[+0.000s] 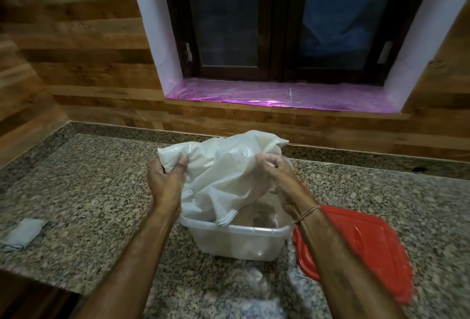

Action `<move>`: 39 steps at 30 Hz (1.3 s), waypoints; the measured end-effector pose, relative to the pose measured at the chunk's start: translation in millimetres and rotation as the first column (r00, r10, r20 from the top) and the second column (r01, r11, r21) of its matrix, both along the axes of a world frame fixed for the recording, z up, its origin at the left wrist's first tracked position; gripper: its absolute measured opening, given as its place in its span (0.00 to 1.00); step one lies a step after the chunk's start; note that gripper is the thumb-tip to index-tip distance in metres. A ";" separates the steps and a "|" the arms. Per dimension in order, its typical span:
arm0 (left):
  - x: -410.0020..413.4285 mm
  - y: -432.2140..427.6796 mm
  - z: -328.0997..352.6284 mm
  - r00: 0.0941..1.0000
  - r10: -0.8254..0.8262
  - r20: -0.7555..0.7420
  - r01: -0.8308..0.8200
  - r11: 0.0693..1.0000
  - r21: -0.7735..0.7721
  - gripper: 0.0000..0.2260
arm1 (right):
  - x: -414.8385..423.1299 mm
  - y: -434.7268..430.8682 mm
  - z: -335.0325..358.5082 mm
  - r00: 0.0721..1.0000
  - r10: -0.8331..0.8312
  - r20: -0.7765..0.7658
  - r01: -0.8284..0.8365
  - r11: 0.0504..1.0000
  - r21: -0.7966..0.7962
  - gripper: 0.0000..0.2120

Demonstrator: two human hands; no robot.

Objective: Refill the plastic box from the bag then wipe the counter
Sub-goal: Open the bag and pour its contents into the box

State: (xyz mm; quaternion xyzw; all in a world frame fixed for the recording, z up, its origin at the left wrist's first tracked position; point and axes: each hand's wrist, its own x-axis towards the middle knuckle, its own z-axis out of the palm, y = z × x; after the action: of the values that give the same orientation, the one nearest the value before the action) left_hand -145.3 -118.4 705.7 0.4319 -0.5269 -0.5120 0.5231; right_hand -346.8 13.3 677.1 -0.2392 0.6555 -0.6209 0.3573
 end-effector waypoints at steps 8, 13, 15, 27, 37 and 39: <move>-3.4 6.4 -15.7 0.992 -0.036 -0.122 0.042 0.998 0.046 0.06 | 38.1 -16.4 -8.5 0.940 -0.109 -0.322 0.170 0.971 0.168 0.54; 0.7 1.8 -14.6 0.973 -0.132 -0.187 0.146 0.987 0.067 0.05 | 43.5 -19.5 -12.4 0.789 -0.082 -0.609 0.312 0.907 0.282 0.49; 2.0 1.4 -14.7 0.962 -0.167 -0.217 0.186 0.980 0.072 0.05 | 41.0 -18.8 -13.3 0.741 -0.044 -0.670 0.324 0.897 0.299 0.45; 12.2 -5.6 -12.8 0.895 -0.340 -0.287 0.361 0.932 0.022 0.05 | -5.2 -14.3 7.5 0.967 -0.161 0.199 0.170 0.985 -0.028 0.45; 26.1 -13.3 -13.1 0.921 -0.292 -0.257 0.317 0.947 0.059 0.09 | -21.8 4.4 19.1 0.988 -0.133 0.081 0.147 0.969 -0.199 0.11; 31.5 -15.8 -10.5 0.912 -0.289 -0.292 0.325 0.942 0.081 0.20 | -28.6 11.5 21.7 0.994 -0.105 0.012 0.105 0.968 -0.227 0.11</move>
State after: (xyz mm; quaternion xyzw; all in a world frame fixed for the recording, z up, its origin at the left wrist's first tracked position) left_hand -113.7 -134.2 695.1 0.3005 -0.4765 -0.6756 0.4756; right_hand -375.4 24.8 698.8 -0.2432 0.5921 -0.7097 0.2941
